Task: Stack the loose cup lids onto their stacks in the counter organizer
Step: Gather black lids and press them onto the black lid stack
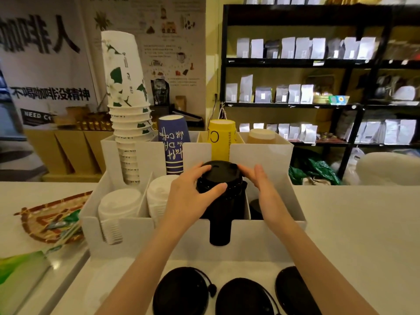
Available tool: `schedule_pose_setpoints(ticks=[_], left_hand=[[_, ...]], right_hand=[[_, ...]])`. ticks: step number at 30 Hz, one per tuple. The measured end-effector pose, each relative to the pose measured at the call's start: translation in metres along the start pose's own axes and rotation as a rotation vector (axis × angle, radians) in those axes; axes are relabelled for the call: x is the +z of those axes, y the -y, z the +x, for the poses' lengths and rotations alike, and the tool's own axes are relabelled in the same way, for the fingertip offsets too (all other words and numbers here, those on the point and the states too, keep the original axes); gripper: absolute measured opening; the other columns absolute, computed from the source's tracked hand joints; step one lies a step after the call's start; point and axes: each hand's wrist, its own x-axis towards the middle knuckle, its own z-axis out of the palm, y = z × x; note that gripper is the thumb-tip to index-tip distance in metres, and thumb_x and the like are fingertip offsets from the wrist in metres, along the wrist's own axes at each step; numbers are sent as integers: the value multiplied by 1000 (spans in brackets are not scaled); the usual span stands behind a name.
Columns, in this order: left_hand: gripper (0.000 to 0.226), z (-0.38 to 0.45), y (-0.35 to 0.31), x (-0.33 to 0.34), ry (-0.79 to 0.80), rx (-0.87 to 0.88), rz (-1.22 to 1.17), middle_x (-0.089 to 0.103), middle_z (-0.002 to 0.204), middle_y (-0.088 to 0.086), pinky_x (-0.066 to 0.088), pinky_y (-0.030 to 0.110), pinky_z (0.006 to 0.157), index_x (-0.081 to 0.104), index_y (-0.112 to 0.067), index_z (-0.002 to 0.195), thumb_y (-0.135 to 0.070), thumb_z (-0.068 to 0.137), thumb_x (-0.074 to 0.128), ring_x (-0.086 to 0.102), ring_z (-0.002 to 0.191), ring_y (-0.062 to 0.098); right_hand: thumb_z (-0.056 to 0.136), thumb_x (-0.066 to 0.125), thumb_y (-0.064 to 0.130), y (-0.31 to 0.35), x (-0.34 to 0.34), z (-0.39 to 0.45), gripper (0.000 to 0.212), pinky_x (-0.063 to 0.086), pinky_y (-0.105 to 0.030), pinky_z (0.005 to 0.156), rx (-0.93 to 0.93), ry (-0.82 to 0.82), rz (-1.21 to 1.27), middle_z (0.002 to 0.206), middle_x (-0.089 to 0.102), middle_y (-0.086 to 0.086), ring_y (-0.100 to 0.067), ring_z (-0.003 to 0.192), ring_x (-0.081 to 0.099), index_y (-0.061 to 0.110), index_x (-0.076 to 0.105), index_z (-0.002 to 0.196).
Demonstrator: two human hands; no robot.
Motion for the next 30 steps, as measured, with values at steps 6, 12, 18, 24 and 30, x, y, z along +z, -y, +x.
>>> schedule_pose_setpoints(ticks=[6,12,18,24,30], left_hand=[[52,1,-1,-4,13,43,109,55,128,-1,32,19,91,53,-20,120,-35,72,67,38,105,0],[52,5,2,-10,81,14,114,57,126,-2,36,21,90,54,-22,119,-33,70,70,42,102,3],[57,6,5,-9,173,5,56,51,132,-1,33,19,92,50,-21,124,-26,71,70,42,111,6],[59,5,8,-6,176,-24,12,45,138,0,31,22,98,47,-20,126,-25,72,69,40,122,13],[58,0,10,-6,197,-19,-10,35,145,-1,28,22,102,43,-21,129,-27,76,65,31,131,14]], right_hand=[[95,17,36,-6,1,5,46,20,-24,103,32,-41,3,136,46,2,-9,124,36,24,48,126],[95,19,35,-8,-2,5,48,29,-32,108,-22,-101,-43,123,60,-4,-15,119,49,18,60,115],[95,26,31,-6,1,-3,43,32,7,76,-98,-160,-132,105,63,6,9,97,51,15,63,110],[95,32,25,-6,1,-8,34,37,-4,88,-126,-123,-204,106,61,9,10,100,52,19,60,113],[87,43,27,-1,6,-35,42,37,-21,98,-265,-240,-359,125,47,7,-3,117,41,21,41,128]])
